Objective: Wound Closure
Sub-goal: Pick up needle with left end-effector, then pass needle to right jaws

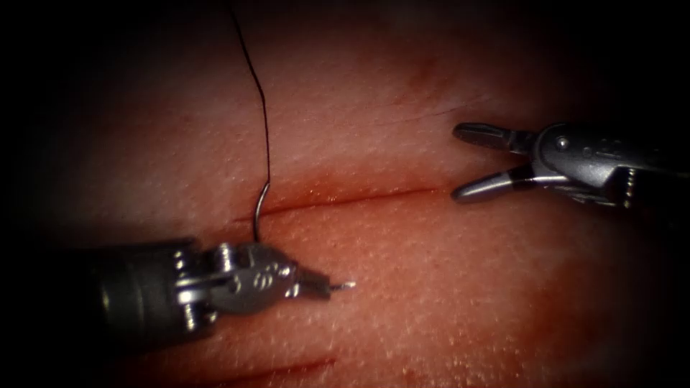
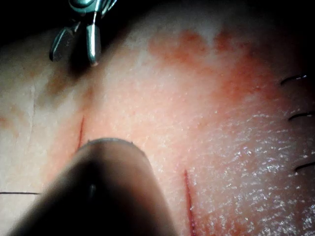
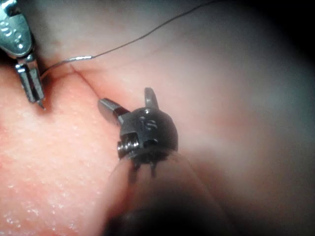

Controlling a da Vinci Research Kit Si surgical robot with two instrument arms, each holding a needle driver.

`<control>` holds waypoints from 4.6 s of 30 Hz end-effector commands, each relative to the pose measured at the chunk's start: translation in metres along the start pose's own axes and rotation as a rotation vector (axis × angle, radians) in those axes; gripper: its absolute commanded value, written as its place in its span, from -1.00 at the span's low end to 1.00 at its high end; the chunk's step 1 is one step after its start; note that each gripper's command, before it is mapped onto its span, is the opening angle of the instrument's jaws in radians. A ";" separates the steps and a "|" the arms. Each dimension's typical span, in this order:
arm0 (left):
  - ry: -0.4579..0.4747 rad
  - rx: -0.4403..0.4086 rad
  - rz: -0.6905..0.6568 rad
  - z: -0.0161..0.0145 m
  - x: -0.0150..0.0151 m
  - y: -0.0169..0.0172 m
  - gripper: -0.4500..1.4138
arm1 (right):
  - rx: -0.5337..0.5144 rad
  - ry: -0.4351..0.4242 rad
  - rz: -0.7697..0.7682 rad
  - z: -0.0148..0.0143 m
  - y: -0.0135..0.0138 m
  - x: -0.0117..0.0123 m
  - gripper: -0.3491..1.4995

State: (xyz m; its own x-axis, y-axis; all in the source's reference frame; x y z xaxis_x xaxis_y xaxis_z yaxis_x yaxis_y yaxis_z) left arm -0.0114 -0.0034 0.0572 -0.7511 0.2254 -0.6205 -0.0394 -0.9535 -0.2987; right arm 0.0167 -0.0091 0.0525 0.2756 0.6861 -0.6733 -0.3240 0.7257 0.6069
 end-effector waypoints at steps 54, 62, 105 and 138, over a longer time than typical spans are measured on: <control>0.906 0.042 0.747 -0.0047 0.0008 -0.0056 -1.00 | 0.483 0.300 0.857 0.0113 -0.0018 0.0017 0.87; 0.914 0.045 0.755 -0.0047 0.0010 -0.0054 -1.00 | 0.519 0.318 0.872 0.0122 -0.0024 0.0022 0.87; 0.911 0.016 0.777 -0.0043 0.0027 -0.0038 -1.00 | 0.502 0.415 0.951 0.0136 -0.0033 0.0033 -1.00; 0.897 0.011 0.779 -0.0047 0.0028 -0.0035 -1.00 | 0.362 0.444 0.902 0.0128 -0.0029 0.0035 -1.00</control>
State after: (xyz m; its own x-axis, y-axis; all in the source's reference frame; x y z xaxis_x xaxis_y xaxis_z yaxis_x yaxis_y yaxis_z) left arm -0.0097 0.0011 0.0526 0.1543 -0.3605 -0.9199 0.2151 -0.8965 0.3874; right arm 0.0296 -0.0086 0.0535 -0.3104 0.9497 0.0414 0.0634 -0.0228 0.9977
